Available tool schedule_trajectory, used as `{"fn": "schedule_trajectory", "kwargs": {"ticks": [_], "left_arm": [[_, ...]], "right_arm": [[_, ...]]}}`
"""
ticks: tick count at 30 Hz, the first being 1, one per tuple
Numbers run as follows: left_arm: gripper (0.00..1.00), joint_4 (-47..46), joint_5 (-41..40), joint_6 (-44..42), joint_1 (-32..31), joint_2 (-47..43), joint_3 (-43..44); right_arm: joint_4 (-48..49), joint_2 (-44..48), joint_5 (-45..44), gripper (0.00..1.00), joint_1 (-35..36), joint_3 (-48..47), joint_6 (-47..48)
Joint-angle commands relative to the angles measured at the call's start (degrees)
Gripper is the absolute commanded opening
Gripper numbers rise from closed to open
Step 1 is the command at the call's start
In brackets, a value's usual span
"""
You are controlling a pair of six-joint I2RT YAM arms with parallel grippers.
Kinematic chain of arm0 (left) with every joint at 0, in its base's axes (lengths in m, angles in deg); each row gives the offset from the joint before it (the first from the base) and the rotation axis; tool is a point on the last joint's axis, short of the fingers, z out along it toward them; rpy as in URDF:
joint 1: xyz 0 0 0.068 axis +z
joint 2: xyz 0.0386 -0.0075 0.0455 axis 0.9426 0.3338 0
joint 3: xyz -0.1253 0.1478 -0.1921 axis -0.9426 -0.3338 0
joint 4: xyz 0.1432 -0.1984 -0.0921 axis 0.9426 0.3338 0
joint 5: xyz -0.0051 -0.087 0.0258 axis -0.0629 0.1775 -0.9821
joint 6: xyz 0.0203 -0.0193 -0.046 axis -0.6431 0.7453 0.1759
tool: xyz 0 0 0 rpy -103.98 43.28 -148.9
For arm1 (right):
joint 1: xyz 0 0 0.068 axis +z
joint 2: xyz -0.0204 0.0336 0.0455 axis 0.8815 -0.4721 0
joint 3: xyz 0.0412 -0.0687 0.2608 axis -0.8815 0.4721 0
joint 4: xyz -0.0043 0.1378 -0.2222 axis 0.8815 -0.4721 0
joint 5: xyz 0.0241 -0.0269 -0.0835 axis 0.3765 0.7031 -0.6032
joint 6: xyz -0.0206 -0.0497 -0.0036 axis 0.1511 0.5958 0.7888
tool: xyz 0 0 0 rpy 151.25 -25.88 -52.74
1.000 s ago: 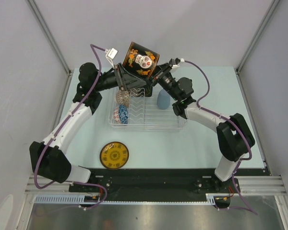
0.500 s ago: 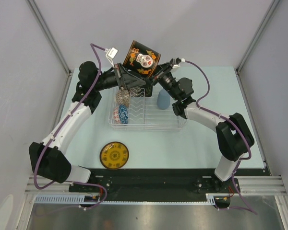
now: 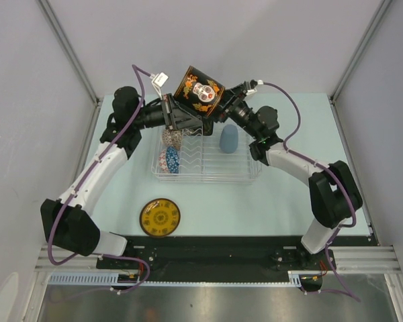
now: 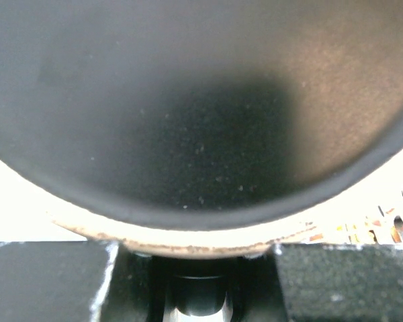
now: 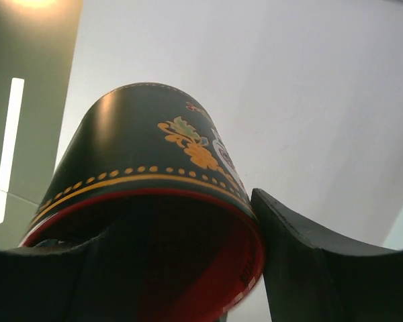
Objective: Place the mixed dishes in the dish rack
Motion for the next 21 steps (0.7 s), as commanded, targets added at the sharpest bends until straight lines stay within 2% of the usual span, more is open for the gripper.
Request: {"fn": "schedule_trajectory", "kwargs": {"ticks": [1, 4, 10, 13, 14, 17, 21], "left_arm": [[0.00, -3.2, 1.1, -2.8, 2.2, -3.1, 5.7], [0.00, -2.1, 1.5, -3.1, 3.1, -2.4, 7.6], [0.00, 4.4, -0.1, -8.1, 3.7, -1.2, 14.5], [0.00, 12.3, -3.0, -15.6, 2.3, 0.2, 18.4], [0.00, 17.9, -4.0, -22.0, 1.6, 0.7, 19.3], [0.00, 26.4, -9.7, -34.4, -3.2, 2.6, 19.9], [0.00, 31.9, -14.4, -45.4, -9.6, 7.7, 18.6]], "right_arm": [[0.3, 7.4, 2.5, 0.65, -4.7, 5.0, 2.8], [-3.8, 11.2, 4.4, 0.66, -7.3, 9.0, 5.4], [-18.0, 18.8, 9.8, 0.68, -12.6, 15.0, 12.5], [-24.1, 25.3, 11.8, 0.68, -15.9, 16.6, 16.8], [-25.9, 27.2, 11.8, 0.67, -18.5, 16.6, 19.6], [-31.5, 35.2, 10.8, 0.69, -23.6, 16.6, 22.8], [-38.2, 44.3, 10.2, 0.71, -28.7, 16.3, 29.3]]}}
